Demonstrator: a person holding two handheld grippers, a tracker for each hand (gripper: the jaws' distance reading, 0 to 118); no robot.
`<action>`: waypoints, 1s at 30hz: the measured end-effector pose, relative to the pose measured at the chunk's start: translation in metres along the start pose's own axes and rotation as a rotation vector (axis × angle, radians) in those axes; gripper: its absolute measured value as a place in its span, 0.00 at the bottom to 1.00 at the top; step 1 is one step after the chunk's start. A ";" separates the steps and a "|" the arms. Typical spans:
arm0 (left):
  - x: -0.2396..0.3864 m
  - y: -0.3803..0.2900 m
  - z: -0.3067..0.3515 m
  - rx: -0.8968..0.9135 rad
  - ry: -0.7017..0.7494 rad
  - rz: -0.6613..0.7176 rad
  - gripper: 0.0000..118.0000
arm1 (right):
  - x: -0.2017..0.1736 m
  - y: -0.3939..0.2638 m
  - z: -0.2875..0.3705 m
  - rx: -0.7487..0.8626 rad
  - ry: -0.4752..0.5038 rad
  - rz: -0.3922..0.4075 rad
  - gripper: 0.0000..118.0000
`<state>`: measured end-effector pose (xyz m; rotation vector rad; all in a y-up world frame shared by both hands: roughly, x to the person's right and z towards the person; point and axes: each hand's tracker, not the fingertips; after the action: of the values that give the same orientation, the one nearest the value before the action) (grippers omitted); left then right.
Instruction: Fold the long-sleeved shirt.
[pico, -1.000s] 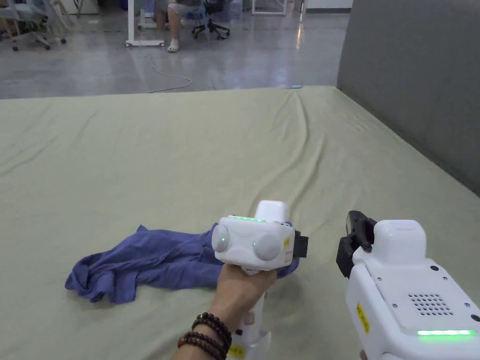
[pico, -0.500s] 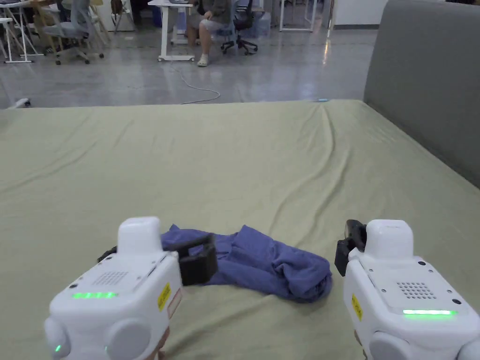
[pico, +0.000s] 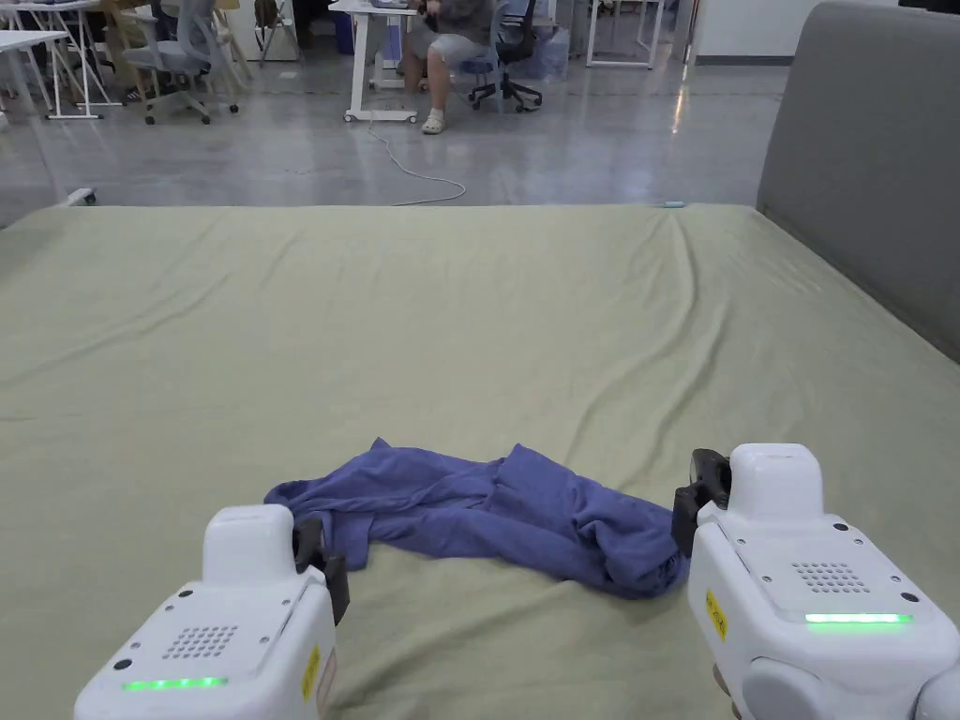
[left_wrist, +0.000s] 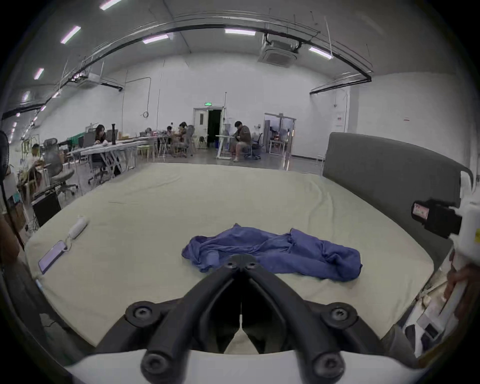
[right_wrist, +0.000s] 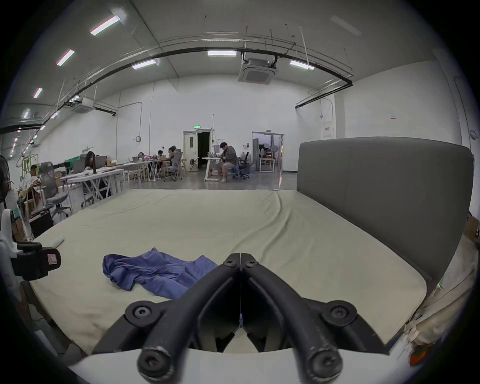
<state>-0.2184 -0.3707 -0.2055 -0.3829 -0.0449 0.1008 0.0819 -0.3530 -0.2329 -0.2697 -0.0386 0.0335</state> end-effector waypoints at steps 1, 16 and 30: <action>-0.002 0.009 -0.012 -0.004 0.000 -0.002 0.00 | 0.001 0.000 -0.002 -0.004 0.001 -0.003 0.00; -0.016 0.060 -0.322 -0.557 0.071 -0.161 0.97 | 0.009 -0.017 -0.056 -0.134 -0.005 -0.015 0.00; -0.006 0.044 -0.333 -0.605 -0.043 -0.170 0.05 | 0.025 -0.069 -0.140 -0.557 0.026 -0.040 0.95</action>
<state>-0.2070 -0.4545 -0.5306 -0.9792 -0.1514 -0.0771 0.1144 -0.4563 -0.3488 -0.8261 -0.0266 -0.0221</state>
